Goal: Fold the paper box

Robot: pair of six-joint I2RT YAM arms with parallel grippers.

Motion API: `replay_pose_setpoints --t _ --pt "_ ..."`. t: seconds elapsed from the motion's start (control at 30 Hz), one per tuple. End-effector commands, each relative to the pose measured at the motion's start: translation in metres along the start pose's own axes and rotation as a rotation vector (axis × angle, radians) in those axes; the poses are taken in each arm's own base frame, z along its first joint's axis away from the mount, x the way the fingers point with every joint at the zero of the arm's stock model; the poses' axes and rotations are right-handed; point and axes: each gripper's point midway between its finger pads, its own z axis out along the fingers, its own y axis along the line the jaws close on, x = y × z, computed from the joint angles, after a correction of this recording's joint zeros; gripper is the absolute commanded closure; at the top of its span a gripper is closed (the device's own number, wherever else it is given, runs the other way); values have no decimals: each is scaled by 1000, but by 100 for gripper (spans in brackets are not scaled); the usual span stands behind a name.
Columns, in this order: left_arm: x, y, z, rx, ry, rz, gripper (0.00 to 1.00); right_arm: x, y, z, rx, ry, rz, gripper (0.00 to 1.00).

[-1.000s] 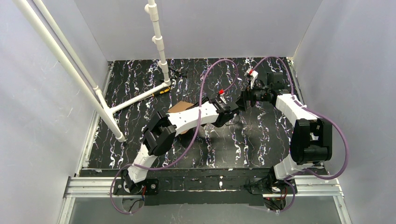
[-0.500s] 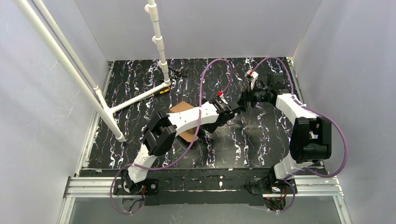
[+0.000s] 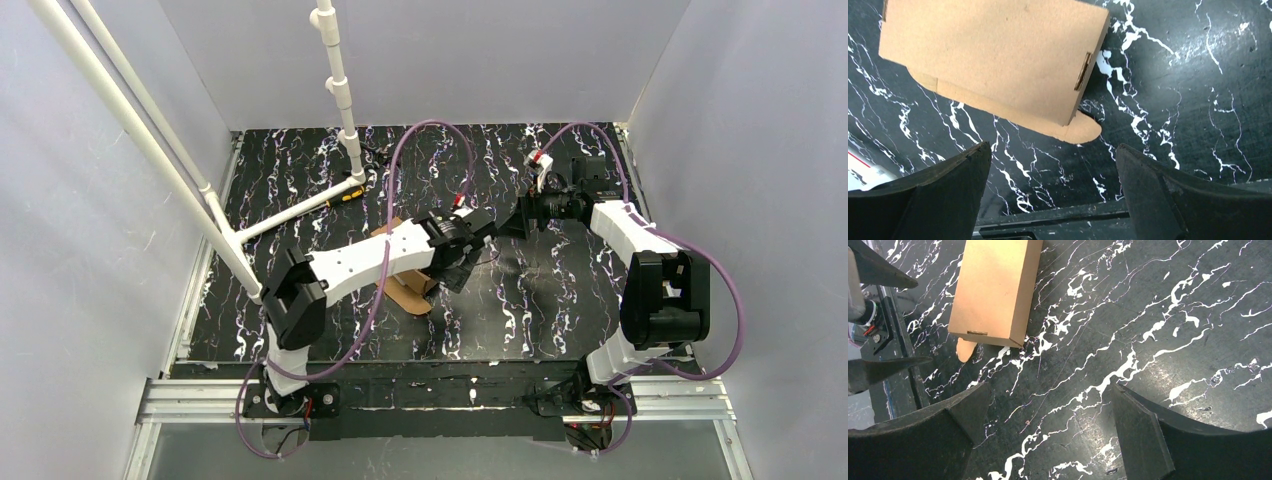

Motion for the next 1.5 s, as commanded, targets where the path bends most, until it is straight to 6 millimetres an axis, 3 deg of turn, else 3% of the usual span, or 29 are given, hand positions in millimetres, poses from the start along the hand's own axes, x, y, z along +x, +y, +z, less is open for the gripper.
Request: replay_pose_setpoints --t 0.0,0.1,0.17,0.27,0.4,0.57,0.73,0.93,1.2,1.33,1.47 --pt "-5 10 -32 66 -93 -112 8 1 -3 -2 4 3 -10 2" --pt "-11 23 -52 113 -188 -220 15 1 -2 -1 6 6 -15 3" --pt "-2 37 -56 154 -223 -320 23 -1 2 4 3 12 -28 7" --pt "18 57 -50 239 -256 -519 50 -8 16 21 2 21 -78 21" --pt "52 79 -28 343 -275 -779 62 -17 51 66 -51 90 -179 40" --pt "87 99 -4 242 -236 -851 69 -17 95 125 -116 246 -284 55" --pt "108 104 14 165 -197 -854 71 2 111 168 -112 334 -304 57" --pt "128 110 30 88 -165 -855 73 34 113 193 -102 458 -322 57" --pt "132 111 35 81 -177 -864 71 74 96 197 -41 577 -325 57" --pt "126 96 40 159 -164 -890 56 87 88 191 -11 617 -329 57" --pt "112 76 44 297 -162 -937 50 94 89 178 -4 624 -334 57"
